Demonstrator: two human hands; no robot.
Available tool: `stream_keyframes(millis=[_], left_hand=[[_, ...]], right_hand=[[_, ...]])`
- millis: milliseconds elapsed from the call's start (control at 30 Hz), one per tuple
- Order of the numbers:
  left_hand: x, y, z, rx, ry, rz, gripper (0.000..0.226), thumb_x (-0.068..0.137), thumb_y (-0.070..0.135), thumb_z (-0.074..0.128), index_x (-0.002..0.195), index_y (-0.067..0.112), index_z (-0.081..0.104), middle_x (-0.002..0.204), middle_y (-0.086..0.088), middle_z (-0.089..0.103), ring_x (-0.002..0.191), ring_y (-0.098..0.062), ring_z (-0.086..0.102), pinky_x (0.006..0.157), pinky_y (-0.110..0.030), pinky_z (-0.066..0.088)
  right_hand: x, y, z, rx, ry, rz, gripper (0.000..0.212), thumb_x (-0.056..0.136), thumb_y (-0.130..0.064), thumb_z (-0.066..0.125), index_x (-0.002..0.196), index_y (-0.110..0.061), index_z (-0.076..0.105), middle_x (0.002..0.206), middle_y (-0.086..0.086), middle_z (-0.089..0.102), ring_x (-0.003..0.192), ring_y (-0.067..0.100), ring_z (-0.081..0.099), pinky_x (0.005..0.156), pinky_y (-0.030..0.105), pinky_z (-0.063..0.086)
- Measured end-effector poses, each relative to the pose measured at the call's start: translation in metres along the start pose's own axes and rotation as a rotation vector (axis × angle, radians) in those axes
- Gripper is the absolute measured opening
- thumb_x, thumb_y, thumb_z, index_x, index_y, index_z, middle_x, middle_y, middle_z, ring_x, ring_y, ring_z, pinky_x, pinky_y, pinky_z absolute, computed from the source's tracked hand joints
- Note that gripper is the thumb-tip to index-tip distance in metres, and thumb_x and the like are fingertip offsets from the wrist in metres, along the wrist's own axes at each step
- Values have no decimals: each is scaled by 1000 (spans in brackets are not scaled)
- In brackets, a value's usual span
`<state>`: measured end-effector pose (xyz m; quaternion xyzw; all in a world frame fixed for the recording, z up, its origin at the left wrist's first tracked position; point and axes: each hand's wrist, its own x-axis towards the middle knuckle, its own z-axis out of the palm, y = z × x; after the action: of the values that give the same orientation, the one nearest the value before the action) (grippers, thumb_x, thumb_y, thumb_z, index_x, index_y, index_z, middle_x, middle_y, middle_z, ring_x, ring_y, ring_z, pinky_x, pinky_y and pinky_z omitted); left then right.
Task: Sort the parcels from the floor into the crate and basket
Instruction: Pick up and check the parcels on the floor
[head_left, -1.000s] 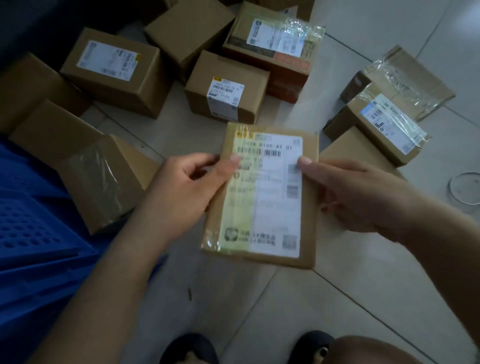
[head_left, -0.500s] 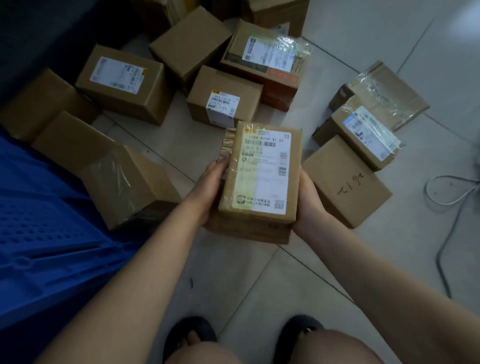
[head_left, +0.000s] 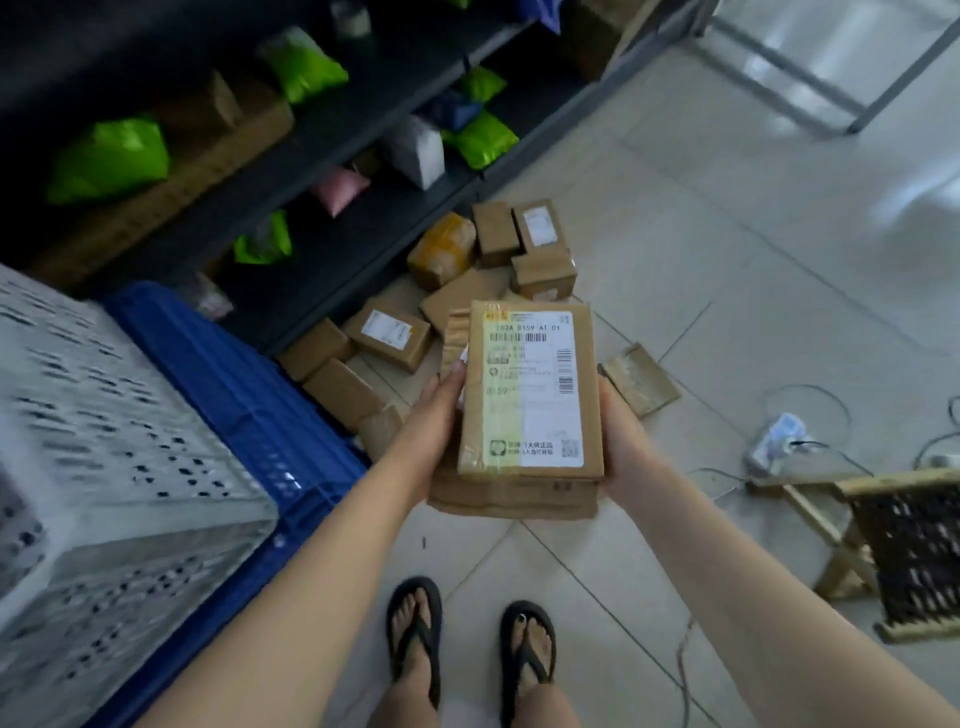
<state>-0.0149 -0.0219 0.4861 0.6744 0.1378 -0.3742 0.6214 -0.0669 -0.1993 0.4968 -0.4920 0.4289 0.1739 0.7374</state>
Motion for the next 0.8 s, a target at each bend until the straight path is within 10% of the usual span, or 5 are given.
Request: stream_keyframes(millis=[233,633,800], left_hand=[[-144,93,-20,-99,187,96,68,76,81,39,130,41,52,125,6,64,112,-16,61,101,-41,45],[-345,94,-197,-230,504,199,46,80,66,56,107,31,69,106,-1,73,105,-28,66,98,-54,44],[-374,87,-300,-421,626,174,33,96,36,46,89,11,67,74,-5,75,60,-14,71,54,-22,55]], right_hand=[[-135,-97,55,-157,-281,-83,33,93,-43,50,98,-17,70,86,4,76,72,20,73,58,31,56],[-288,-71,251,-502,-556,-157,41,95,-53,45,101,-23,72,89,4,77,86,23,73,91,46,52],[-268,-14,391,-491,-573,-8,52,93,-61,41,112,-21,68,96,5,75,94,25,70,96,45,51]])
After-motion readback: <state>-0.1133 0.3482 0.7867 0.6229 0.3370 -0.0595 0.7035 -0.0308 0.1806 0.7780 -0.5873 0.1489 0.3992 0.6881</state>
